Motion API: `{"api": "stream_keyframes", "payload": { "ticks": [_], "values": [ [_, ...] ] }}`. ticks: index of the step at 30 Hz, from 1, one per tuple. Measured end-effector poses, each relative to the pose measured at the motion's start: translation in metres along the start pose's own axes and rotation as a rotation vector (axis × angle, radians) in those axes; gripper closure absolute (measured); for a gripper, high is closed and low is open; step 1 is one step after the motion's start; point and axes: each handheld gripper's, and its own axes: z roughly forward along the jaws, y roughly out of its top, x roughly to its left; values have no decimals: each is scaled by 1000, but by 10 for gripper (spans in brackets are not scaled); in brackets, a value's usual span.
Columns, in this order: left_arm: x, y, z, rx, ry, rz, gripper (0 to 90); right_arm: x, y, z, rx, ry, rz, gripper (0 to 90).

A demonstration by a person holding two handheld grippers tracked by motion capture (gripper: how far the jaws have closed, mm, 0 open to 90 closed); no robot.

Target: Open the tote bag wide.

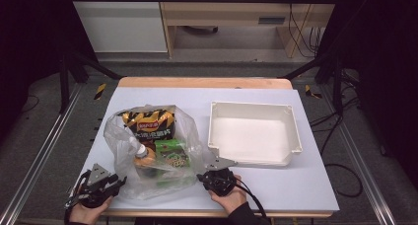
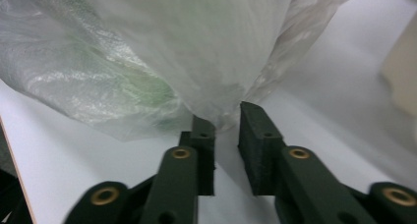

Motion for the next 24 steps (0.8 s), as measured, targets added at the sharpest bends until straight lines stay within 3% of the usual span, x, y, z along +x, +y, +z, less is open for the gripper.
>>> {"api": "stream_keyframes", "payload": {
  "ticks": [1,2,3,4,5,6,8,13,14,16,24],
  "values": [
    [0,0,0,0,0,0,593,-1,1,-3,-12,-1,-2,726],
    [0,0,-1,-3,-2,-6,593,-1,1,-3,-12,-1,-2,726],
    [1,1,-2,-10,-2,-13,458,-2,3,-11,-57,8,4,655],
    [2,1,-5,-21,-11,-17,458,-2,3,-11,-57,8,4,655],
    [2,3,-11,-47,-11,-30,372,-4,6,-22,-108,6,7,567],
    [2,4,-15,-56,-9,-34,343,-5,7,-27,-131,11,14,529],
    [3,5,-18,-67,-17,-39,336,-6,7,-32,-151,19,19,502],
    [3,10,-36,-151,-29,-63,318,-6,12,-57,-246,37,7,405],
    [3,13,-44,-190,-27,-74,308,-6,14,-60,-257,38,5,402],
    [4,17,-52,-221,-16,-83,298,-4,19,-66,-278,38,-11,402],
    [7,36,-67,-278,-5,-106,306,3,42,-86,-340,24,-59,435]
  ]
}}
